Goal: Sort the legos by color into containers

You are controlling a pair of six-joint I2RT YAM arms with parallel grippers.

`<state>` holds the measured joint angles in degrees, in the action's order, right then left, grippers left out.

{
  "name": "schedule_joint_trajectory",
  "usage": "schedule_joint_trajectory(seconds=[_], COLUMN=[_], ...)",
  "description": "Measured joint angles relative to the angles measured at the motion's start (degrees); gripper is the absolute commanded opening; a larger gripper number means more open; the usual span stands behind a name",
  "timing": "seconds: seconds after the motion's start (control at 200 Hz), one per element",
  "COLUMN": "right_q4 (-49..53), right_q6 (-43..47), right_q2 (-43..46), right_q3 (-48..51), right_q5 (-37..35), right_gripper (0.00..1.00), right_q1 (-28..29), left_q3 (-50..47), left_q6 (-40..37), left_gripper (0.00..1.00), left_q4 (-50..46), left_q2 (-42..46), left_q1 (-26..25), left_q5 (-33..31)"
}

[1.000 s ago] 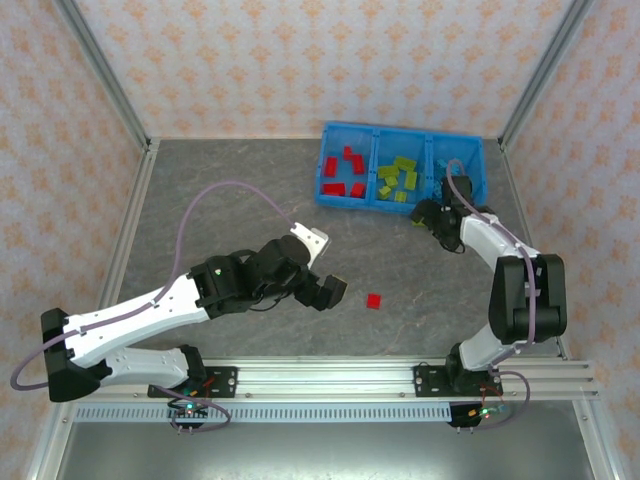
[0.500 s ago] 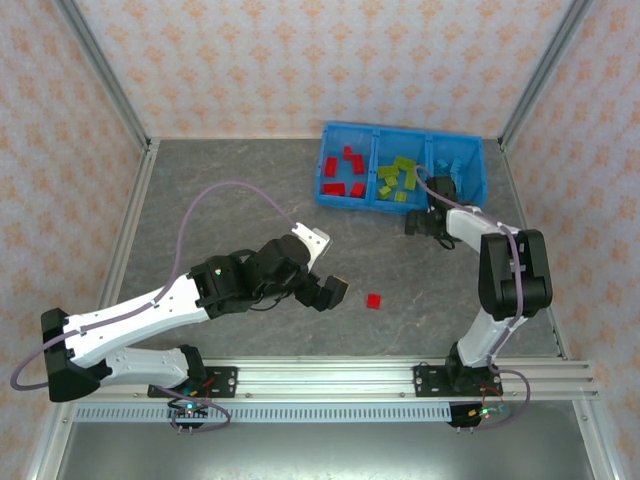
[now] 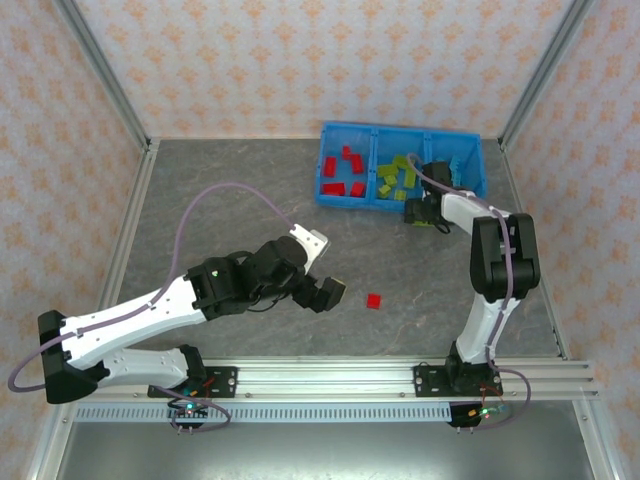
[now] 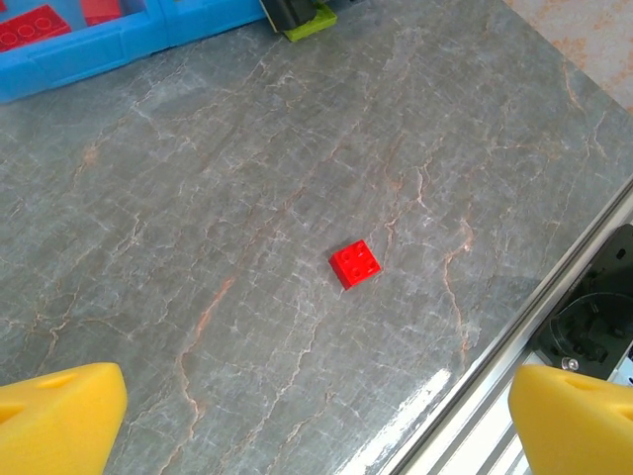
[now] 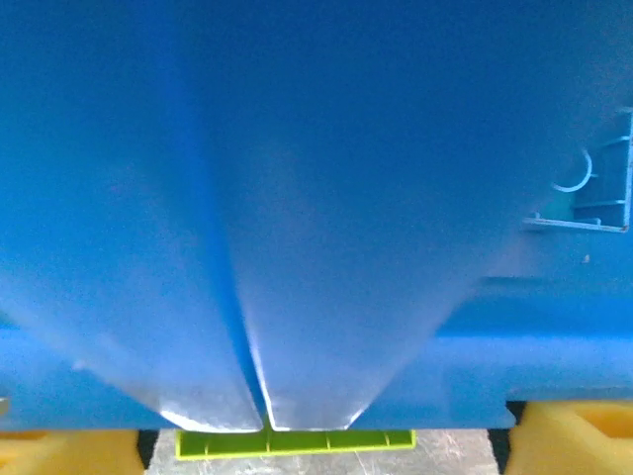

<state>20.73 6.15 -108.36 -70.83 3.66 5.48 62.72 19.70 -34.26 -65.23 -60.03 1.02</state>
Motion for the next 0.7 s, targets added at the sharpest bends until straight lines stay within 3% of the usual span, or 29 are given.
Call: schedule_joint_trajectory(seconds=[0.205,0.5,0.701], right_q4=[1.25,-2.49,-6.4], right_q6=[-1.22,-2.89,-3.08], right_q2=[-0.87,1.9,3.69], right_q3=[-1.53,3.69,9.94], right_q5=[0.83,-0.68,-0.57], right_gripper=[0.78,0.93,0.93], right_q1=[0.02,0.87,0.63], left_q3=[-0.22,-0.61,-0.61], left_q6=[-0.13,-0.11,-0.11], left_gripper=[1.0,1.0,1.0], left_q4=[-0.13,0.0,0.0], left_q2=[0.02,-0.07,-0.07], left_q1=[0.0,0.0,0.0], left_q5=[-0.5,-1.25,-1.25])
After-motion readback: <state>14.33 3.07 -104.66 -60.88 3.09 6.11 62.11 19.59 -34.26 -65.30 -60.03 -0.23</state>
